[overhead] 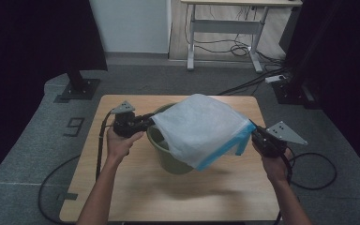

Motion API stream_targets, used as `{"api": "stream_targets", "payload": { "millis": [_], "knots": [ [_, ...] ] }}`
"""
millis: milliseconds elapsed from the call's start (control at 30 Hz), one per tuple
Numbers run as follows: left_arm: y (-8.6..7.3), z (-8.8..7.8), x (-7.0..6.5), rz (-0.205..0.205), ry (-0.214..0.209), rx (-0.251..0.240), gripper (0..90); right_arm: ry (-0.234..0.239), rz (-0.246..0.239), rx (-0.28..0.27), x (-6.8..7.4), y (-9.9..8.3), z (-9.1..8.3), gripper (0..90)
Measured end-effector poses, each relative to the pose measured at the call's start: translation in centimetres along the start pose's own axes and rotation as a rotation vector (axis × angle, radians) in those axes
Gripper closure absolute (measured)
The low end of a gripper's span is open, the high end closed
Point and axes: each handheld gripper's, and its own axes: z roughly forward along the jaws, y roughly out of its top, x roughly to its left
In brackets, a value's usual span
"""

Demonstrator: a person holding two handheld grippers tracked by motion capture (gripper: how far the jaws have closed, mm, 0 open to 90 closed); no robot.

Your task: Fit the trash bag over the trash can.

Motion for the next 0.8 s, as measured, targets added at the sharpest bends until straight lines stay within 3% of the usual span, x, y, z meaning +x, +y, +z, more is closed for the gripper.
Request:
{"api": "stream_targets", "payload": {
  "millis": [67,167,300,433,667,800],
  "knots": [
    [-0.3,-0.8,0.1,-0.008,-0.019,0.001,52.3,-0.008,0.014,0.002,-0.4,-0.1,-0.1,88.3],
    [-0.6,-2.4,0.2,0.003,-0.006,0.017,38.2,-0.018,0.039,-0.001,-1.1,-0.3,-0.3,88.3],
    [-0.6,-4.1,0.1,0.002,-0.007,0.000,29.3,-0.021,0.044,0.003,-1.2,-0.5,-0.3,88.3],
    [-0.4,-5.2,-0.3,0.024,0.002,-0.015,23.7,-0.026,0.047,0.010,-1.1,-0.6,-0.2,88.2],
    [-0.5,-6.3,0.4,0.015,-0.075,-0.016,18.3,-0.048,0.073,0.021,-1.7,-0.7,-0.5,88.3],
    [-0.7,-6.4,0.3,0.010,-0.065,-0.027,17.9,-0.055,0.088,0.032,-2.1,-1.1,-0.4,88.3]
  ]
}}
